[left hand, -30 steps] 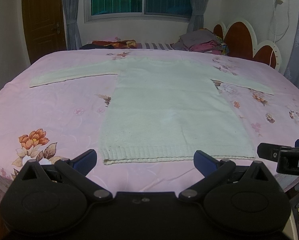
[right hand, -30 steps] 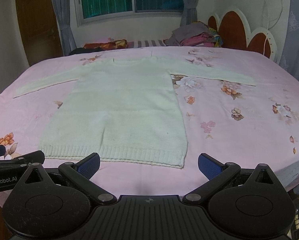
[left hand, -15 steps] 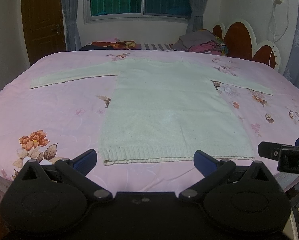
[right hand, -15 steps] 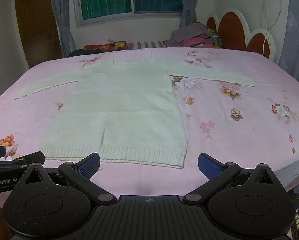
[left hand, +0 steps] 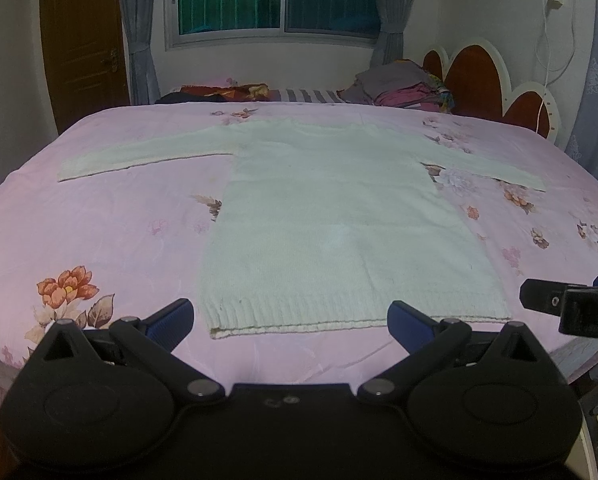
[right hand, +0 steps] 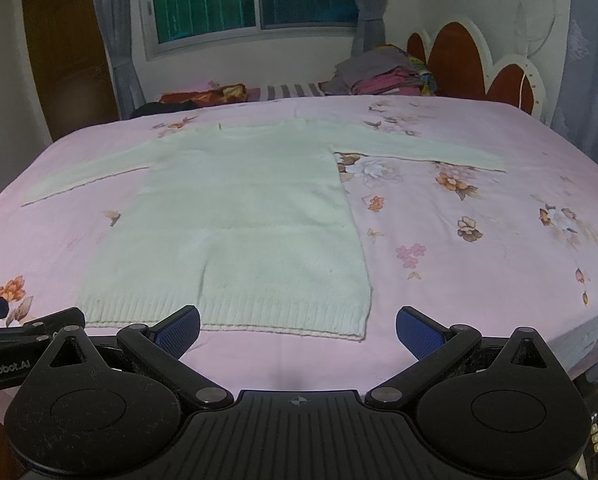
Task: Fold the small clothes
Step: 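Reach the right tool to the sweater sleeve cuff and close on it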
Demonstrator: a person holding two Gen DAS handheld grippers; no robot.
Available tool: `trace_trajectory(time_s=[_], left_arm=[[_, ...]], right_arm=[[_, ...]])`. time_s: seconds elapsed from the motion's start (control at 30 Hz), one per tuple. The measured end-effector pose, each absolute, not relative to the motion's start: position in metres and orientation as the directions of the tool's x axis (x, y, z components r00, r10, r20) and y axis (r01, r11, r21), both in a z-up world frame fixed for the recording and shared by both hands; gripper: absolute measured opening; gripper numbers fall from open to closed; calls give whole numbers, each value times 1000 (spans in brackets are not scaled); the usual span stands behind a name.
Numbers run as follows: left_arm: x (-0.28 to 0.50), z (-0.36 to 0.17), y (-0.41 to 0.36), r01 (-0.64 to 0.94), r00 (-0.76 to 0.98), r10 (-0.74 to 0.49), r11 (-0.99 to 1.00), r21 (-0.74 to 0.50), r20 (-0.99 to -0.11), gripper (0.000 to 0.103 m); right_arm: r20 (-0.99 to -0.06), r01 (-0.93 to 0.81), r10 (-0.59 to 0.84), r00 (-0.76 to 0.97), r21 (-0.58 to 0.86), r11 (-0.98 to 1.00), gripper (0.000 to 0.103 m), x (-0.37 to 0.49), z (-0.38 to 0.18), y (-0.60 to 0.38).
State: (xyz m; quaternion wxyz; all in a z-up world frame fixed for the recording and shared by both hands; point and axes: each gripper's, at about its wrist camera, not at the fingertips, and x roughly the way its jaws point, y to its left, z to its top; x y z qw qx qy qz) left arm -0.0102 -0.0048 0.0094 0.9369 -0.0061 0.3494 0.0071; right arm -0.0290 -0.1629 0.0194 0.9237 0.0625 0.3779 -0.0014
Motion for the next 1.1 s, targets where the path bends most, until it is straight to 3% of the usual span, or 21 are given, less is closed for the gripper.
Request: trace_trajectory(time_s=[0.93, 1.1], left_arm=[[104, 32, -29, 90, 820, -72, 996, 3, -568, 103], [138, 29, -44, 96, 826, -115, 993, -63, -552, 103]], right_arm=[[-615, 227, -89, 783, 149, 962, 103, 66, 42, -231], [-626, 246, -106, 773, 141, 959, 103, 109, 34, -261]])
